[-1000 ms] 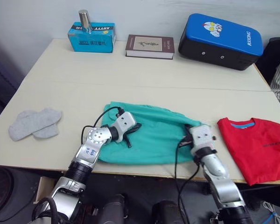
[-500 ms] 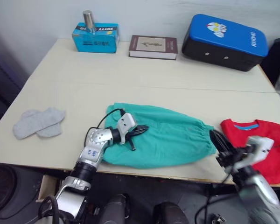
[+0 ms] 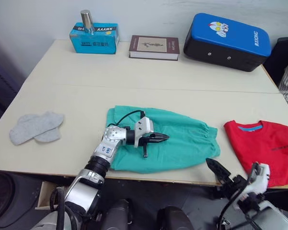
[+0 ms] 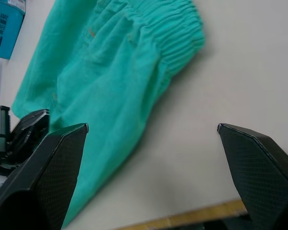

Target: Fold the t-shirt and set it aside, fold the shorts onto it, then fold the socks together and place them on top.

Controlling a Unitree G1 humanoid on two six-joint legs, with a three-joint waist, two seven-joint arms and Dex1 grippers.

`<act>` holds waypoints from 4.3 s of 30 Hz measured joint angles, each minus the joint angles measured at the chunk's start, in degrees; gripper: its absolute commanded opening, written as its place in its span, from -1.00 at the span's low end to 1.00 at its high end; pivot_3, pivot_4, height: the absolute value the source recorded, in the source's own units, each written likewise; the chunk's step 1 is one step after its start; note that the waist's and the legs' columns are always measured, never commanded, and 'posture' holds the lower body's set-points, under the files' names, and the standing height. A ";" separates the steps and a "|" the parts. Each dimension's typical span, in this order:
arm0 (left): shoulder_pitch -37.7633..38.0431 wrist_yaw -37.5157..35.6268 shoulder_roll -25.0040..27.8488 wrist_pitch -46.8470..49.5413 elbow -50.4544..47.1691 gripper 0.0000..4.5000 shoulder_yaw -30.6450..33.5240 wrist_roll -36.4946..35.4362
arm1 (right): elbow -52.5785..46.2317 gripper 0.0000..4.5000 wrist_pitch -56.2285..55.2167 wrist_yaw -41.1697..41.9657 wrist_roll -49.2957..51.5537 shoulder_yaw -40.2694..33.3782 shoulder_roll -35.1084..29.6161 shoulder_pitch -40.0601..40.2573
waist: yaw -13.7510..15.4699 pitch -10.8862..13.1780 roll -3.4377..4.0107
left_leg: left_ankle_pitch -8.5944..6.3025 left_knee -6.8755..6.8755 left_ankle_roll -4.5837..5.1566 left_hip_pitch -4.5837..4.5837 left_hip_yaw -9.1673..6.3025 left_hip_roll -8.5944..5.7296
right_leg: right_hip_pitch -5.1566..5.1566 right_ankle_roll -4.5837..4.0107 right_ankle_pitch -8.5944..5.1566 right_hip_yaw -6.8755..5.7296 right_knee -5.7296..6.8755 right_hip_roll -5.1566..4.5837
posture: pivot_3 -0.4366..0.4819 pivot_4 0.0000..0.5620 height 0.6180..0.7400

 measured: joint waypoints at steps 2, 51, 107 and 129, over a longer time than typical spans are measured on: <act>-0.15 0.50 0.17 -0.87 1.45 -1.00 -0.04 1.31 | 1.82 0.98 -0.10 -2.42 -1.46 2.39 1.75 -5.20 | -0.10 0.00 0.00 | 0.00 -0.02 -0.01 0.01 0.01 0.01 | -0.01 0.00 0.00 0.00 0.02 0.00 | -0.05 -0.47 1.00; 17.11 15.33 9.90 23.27 -29.72 -1.00 6.24 0.58 | 13.81 -0.63 7.39 17.92 -73.41 33.28 13.68 -39.98 | -1.44 0.14 0.17 | 0.61 -0.92 -0.83 0.17 0.02 -0.07 | -0.77 -0.04 0.01 -0.01 0.75 -0.08 | -0.05 -0.47 1.00; 4.74 -2.00 6.49 8.94 -13.88 -1.00 6.15 -7.49 | 30.71 -0.97 -19.02 68.33 -71.29 17.76 -3.55 -41.30 | 0.19 1.03 -0.54 | 0.34 -0.17 -0.63 0.15 -0.15 -0.03 | -0.19 0.11 0.17 -0.49 0.52 -0.12 | -0.05 -0.47 1.00; 13.48 3.55 11.60 9.81 -20.78 -1.00 4.68 -2.90 | 38.86 0.28 37.08 63.39 -45.13 4.20 -15.98 -47.37 | -1.14 1.09 -0.30 | 0.07 -0.32 -0.27 0.27 -0.11 0.03 | -0.04 0.04 0.13 -0.50 0.26 -0.18 | -0.05 -0.47 1.00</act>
